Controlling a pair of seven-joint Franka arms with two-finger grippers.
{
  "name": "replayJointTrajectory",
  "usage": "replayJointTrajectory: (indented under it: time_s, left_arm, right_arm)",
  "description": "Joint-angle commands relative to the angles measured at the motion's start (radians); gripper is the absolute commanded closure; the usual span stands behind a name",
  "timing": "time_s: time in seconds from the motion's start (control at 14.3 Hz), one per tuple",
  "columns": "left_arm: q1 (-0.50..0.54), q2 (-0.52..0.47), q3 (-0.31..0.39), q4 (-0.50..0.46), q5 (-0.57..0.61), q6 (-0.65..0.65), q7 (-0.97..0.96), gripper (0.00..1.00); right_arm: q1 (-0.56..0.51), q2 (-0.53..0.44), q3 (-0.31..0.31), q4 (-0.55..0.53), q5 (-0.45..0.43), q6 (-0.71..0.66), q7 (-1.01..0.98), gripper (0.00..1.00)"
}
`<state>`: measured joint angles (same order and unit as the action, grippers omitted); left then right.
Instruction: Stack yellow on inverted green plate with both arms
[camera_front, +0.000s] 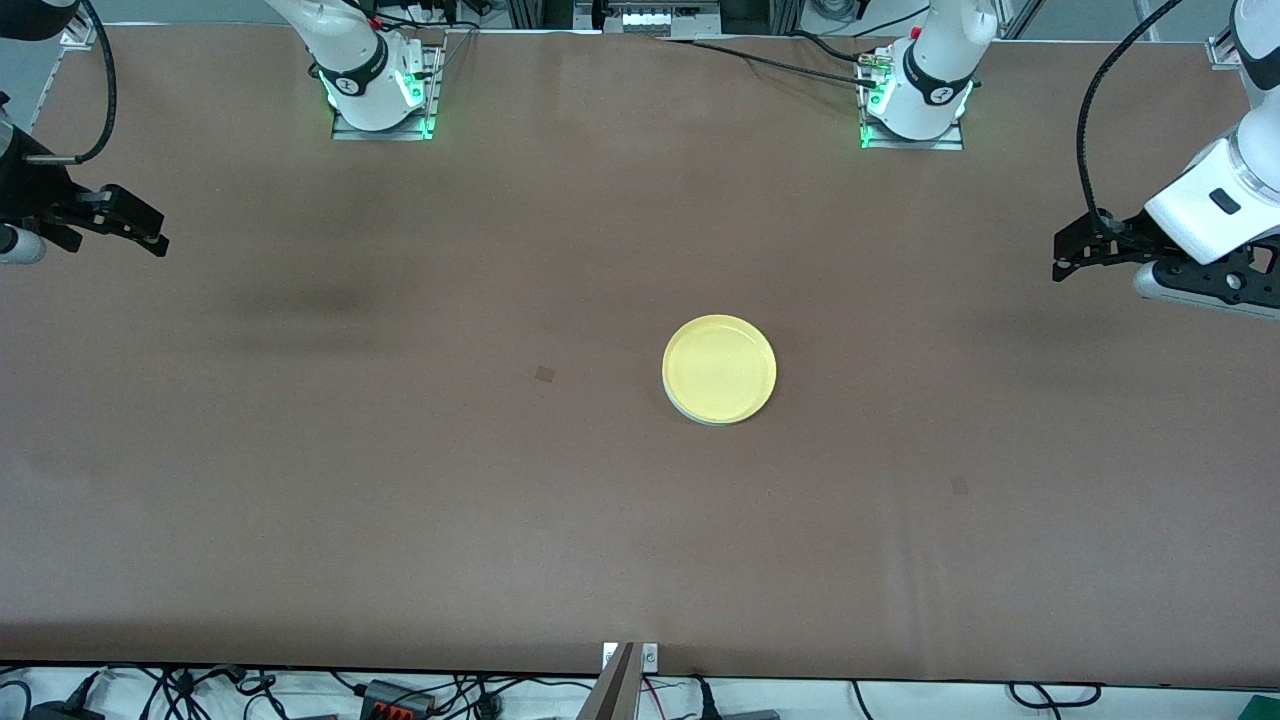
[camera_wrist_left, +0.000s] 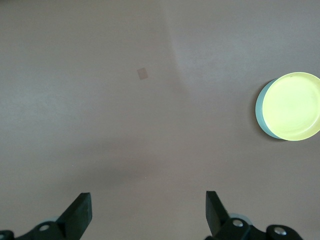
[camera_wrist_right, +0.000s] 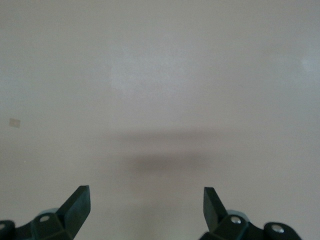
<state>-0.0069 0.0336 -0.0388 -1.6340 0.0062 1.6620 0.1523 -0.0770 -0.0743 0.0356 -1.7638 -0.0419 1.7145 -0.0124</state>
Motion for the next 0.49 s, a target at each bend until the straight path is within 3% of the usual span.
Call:
replayJointTrajectory:
  time_s: [0.0, 0.42]
  left_arm:
    - [-0.002, 0.012, 0.002, 0.031, -0.015, -0.024, -0.007, 0.0]
    - [-0.004, 0.012, 0.002, 0.031, -0.014, -0.024, -0.008, 0.0]
  right_arm:
    - [-0.015, 0.002, 0.007, 0.017, 0.019, -0.001, 0.0, 0.0]
    - [-0.01, 0.002, 0.007, 0.027, 0.03, -0.006, -0.011, 0.0]
